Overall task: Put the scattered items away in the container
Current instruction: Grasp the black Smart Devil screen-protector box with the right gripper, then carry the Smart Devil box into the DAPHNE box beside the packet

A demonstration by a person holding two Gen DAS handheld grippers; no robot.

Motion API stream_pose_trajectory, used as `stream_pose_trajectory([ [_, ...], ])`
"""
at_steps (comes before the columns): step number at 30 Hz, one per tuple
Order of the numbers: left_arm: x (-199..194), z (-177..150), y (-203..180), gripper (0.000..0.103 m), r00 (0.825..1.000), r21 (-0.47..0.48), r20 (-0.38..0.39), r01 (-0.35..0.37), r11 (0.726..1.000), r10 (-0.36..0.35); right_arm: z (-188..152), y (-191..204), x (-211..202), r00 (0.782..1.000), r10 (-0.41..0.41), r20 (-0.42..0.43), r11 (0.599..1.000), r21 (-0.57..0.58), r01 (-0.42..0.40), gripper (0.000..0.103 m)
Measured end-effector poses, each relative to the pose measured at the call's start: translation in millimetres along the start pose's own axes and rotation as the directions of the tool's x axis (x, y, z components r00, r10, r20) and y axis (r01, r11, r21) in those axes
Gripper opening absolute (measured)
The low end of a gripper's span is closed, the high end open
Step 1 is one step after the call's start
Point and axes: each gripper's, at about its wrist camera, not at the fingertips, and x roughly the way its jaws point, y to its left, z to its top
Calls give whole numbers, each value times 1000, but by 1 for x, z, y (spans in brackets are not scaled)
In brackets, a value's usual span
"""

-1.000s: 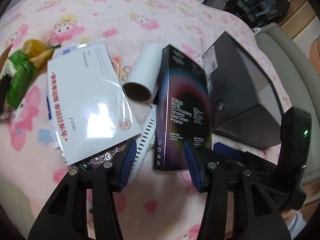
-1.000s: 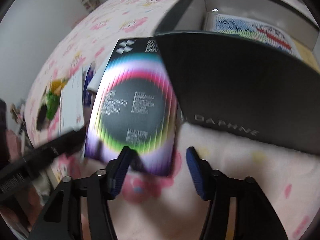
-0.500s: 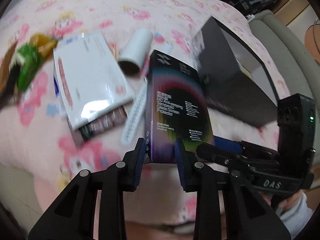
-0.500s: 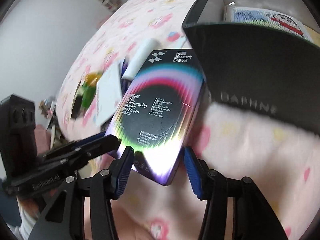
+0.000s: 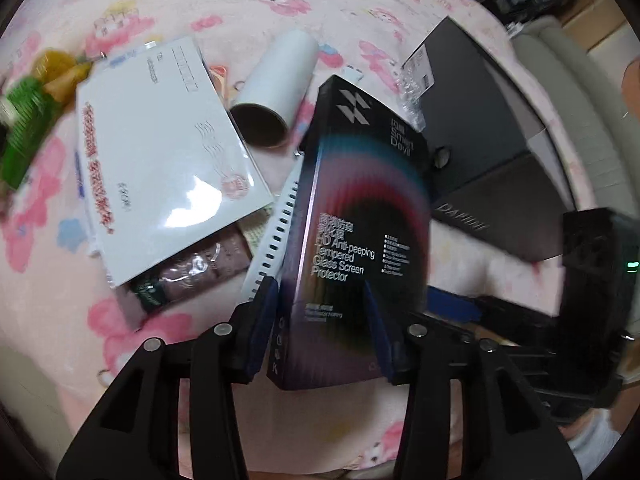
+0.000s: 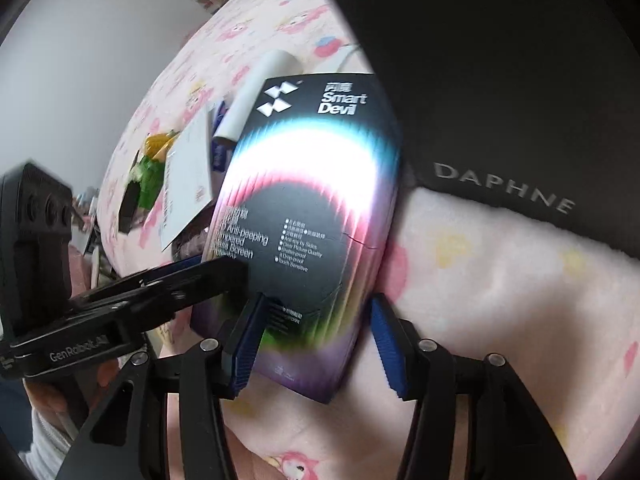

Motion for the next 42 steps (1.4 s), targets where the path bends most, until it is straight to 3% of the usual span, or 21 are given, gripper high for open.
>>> stream_pose_trajectory([
  [6,-48,-19,-5,46,997,-4,46,67,998,-66,-5,17,-35,998,52,42,999,-14,-51,41],
  [10,-90,-22,-26,46,991,59,129,36,998,-43,-10,35,-71,991,90,104,995,-46,-85,41],
  [14,-122,-17,-48,46,980,113,197,17,993,-39,-9,47,-105,977,111,183,993,-66,-100,41],
  [19,-137,1,-71,46,969,158,224,72,985,-107,-4,36,-142,952,138,272,990,-54,-129,41],
  [27,-109,33,-144,46,968,289,160,142,947,-194,0,-9,-185,929,50,366,998,7,-57,41],
  [33,-43,60,-202,46,975,339,86,164,926,-204,13,-67,-199,928,-60,368,994,112,20,41],
  [37,-1,82,-228,47,984,335,12,163,928,-178,33,-108,-191,942,-142,303,983,155,99,41],
  [42,27,107,-232,47,976,245,-55,219,944,-212,51,-140,-191,948,-155,279,976,194,102,41],
])
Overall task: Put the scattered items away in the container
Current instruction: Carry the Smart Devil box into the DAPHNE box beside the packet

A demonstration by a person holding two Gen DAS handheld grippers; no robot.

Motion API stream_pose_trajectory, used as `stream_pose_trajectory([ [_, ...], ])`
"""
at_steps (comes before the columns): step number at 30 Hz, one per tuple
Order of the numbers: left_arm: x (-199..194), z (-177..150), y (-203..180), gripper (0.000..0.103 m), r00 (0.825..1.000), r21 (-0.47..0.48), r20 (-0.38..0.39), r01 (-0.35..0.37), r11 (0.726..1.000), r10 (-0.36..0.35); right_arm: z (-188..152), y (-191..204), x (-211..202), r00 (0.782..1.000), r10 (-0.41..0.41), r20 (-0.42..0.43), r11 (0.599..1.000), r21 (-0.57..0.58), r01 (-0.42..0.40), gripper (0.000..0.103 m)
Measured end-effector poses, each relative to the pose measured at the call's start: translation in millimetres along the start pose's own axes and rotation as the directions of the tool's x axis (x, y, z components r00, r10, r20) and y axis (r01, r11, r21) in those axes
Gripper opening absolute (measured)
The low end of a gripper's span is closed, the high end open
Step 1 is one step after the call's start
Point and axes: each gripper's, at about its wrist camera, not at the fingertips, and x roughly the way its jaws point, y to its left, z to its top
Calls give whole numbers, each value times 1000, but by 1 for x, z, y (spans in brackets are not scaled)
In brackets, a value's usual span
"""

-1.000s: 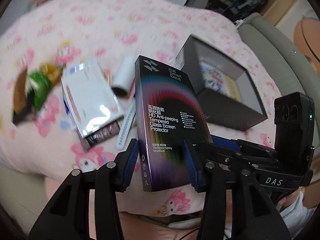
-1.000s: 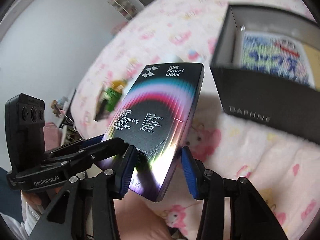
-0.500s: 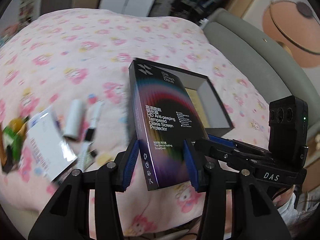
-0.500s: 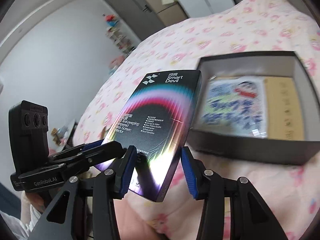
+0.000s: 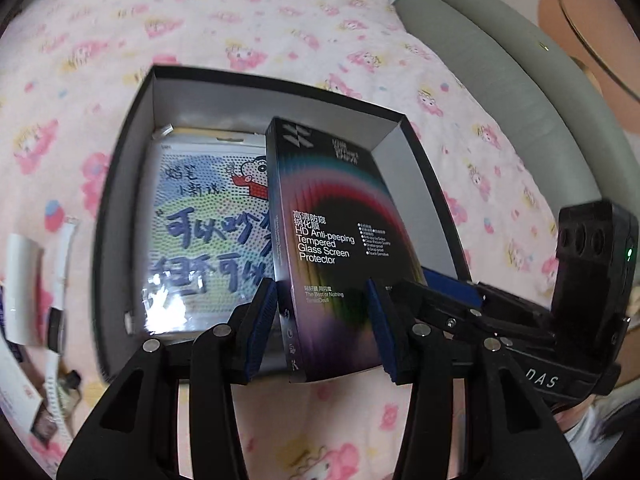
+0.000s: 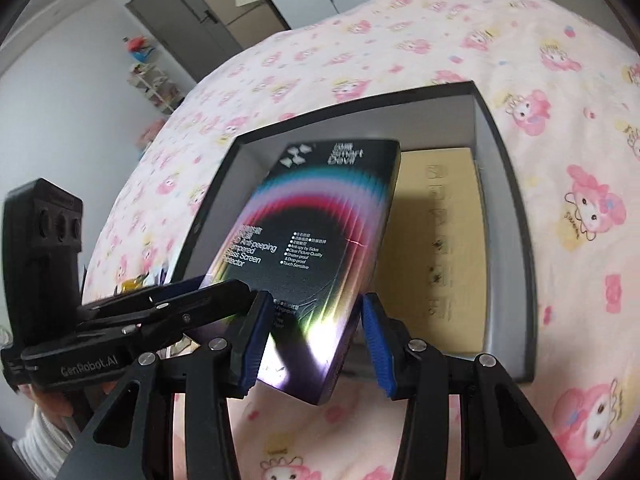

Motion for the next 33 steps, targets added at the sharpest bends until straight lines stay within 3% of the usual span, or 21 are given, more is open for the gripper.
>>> stream_pose_trajectory([
  [10,40,22,7,43,993,-15,-95,-76,997,74,20,-14,38,994,-58,-97,997,39,62,41],
  [13,32,23,13,43,995,-45,-59,-87,995,84,17,-16,36,994,-61,-85,996,53,65,41],
  [15,27,24,18,41,993,-73,-30,-120,990,118,18,-15,32,990,-127,-67,991,39,129,41],
  [18,27,25,23,35,979,-93,-33,-205,974,203,20,-15,31,978,-203,-55,978,39,205,41],
  [22,45,23,18,34,959,-52,-103,-269,962,262,17,-11,30,977,-206,-54,978,28,208,41],
  [27,68,16,4,34,960,-15,-160,-237,971,232,9,-10,33,971,-226,-72,973,26,229,41],
  [33,84,20,-17,32,961,49,-168,-212,976,217,3,-15,33,968,-239,-80,971,5,241,41],
])
